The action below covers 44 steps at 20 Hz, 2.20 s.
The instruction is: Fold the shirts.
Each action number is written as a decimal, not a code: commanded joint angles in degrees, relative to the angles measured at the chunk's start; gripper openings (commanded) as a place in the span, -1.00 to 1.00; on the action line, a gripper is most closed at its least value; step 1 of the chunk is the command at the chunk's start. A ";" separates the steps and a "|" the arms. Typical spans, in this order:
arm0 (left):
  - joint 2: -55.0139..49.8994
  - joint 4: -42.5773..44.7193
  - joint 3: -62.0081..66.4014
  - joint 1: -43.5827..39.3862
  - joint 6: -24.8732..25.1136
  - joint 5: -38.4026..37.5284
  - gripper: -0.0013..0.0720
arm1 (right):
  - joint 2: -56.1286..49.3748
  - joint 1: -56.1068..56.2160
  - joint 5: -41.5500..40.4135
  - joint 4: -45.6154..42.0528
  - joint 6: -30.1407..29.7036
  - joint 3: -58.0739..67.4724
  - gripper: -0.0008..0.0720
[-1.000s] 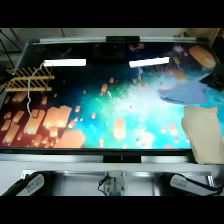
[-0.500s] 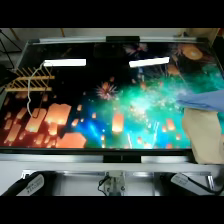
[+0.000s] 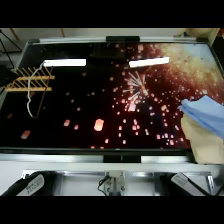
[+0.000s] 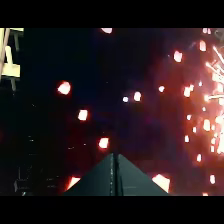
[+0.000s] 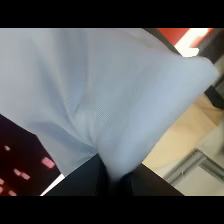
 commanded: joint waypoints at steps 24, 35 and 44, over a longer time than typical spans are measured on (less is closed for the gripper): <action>-15.32 37.31 -1.20 -31.93 -11.02 -9.53 1.00 | -5.16 42.91 -14.60 -0.26 6.12 0.81 0.57; -7.76 25.90 -15.10 -23.28 -16.39 1.77 0.68 | -8.35 43.10 -13.03 11.32 5.33 0.81 0.57; -7.76 25.88 -15.10 -23.34 -16.41 1.75 0.68 | -8.35 43.10 -13.11 11.34 5.33 0.81 0.57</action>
